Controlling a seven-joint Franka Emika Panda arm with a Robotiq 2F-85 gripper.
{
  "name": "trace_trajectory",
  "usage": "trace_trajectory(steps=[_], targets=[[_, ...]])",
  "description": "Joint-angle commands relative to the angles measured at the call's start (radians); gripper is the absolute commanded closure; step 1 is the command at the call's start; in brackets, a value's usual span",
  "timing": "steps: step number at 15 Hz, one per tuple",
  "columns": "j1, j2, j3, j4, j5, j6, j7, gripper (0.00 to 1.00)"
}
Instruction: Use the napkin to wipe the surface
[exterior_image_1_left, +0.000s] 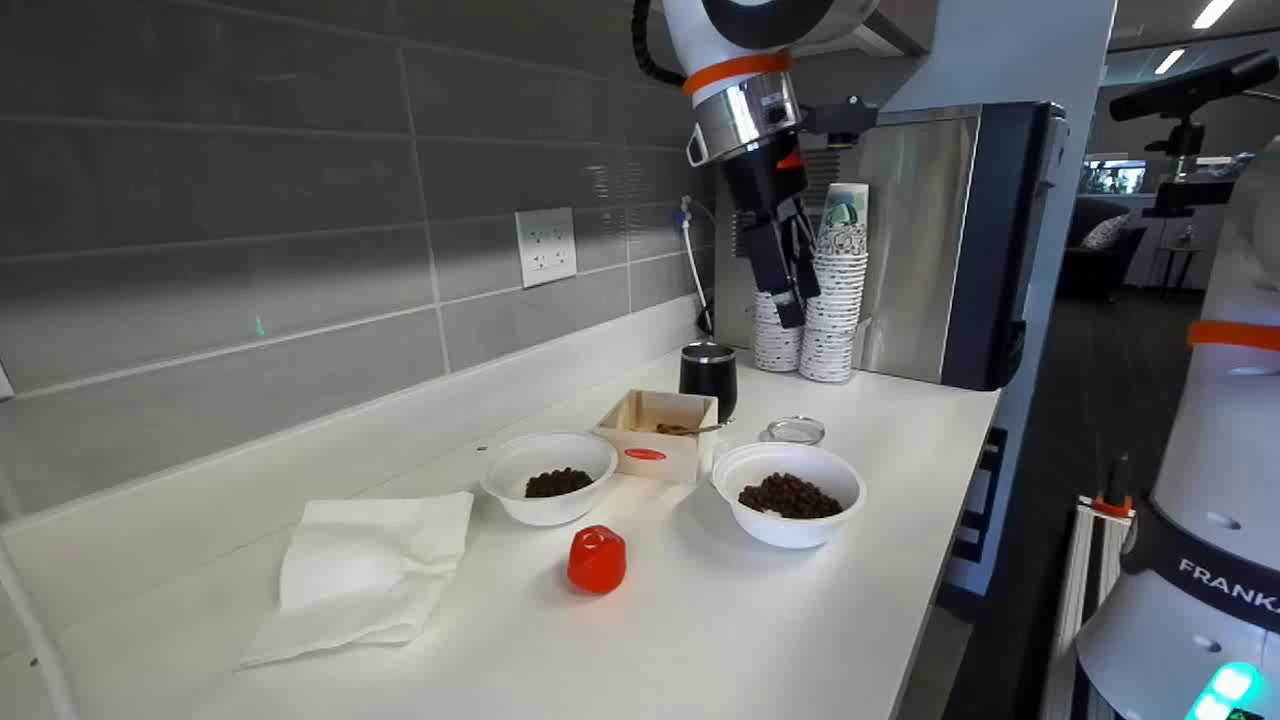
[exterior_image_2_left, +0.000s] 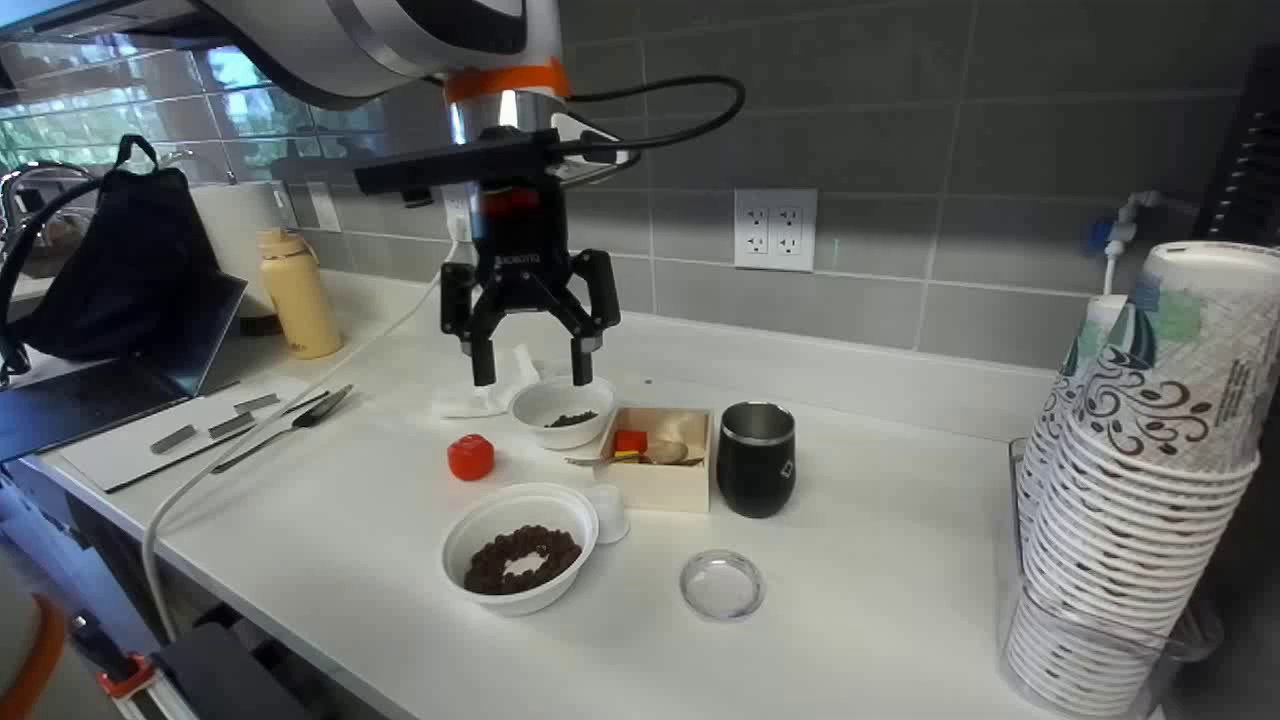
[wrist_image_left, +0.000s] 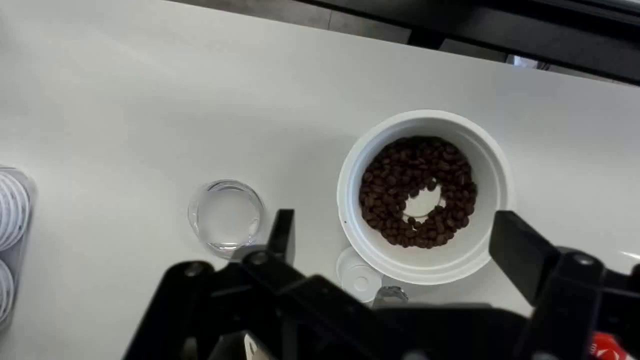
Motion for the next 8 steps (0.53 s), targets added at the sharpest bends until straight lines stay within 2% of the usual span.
trace_trajectory(steps=[1, 3, 8], targets=[[0.013, 0.0, -0.012, 0.002, -0.004, -0.004, 0.004, 0.0], [0.016, 0.023, -0.011, 0.012, -0.004, 0.012, 0.003, 0.0], [0.073, 0.102, 0.042, 0.078, -0.011, 0.16, 0.017, 0.0]])
